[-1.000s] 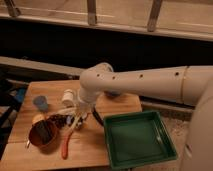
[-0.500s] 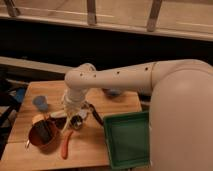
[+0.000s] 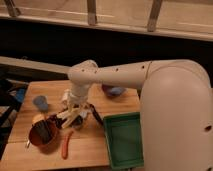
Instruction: Place banana in metal cup
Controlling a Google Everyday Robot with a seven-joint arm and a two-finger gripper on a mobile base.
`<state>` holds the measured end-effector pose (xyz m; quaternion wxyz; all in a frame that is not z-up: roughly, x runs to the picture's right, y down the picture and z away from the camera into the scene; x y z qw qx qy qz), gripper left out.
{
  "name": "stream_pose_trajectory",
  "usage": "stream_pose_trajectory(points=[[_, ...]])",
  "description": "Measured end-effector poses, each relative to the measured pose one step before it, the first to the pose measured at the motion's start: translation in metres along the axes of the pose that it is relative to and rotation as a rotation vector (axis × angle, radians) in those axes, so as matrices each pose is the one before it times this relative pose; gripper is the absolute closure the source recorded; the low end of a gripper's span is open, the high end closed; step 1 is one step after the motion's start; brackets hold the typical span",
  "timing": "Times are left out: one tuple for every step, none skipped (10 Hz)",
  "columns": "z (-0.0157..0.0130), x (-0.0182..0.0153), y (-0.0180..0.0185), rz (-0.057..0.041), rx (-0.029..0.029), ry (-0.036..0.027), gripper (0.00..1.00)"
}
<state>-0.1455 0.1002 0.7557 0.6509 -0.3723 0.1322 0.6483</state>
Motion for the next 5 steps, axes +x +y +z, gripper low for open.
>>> stream_pose_trajectory(points=[[0.0026, 0.00017, -0.00768, 0.01715, 0.00145, 0.00541, 0.2], [0.00234, 0.00139, -0.00553, 0.01469, 0.00042, 0.00547, 0.2], [0.00132, 0.0021, -0.00643, 0.01265, -0.00048, 0.00131, 0.2], [-0.00373, 0.0013, -0.00606, 0.01416, -0.01028, -0.01001, 0.2], [-0.00229, -0.00041, -0.00406, 0.00769, -0.0029, -0.00602, 0.2]])
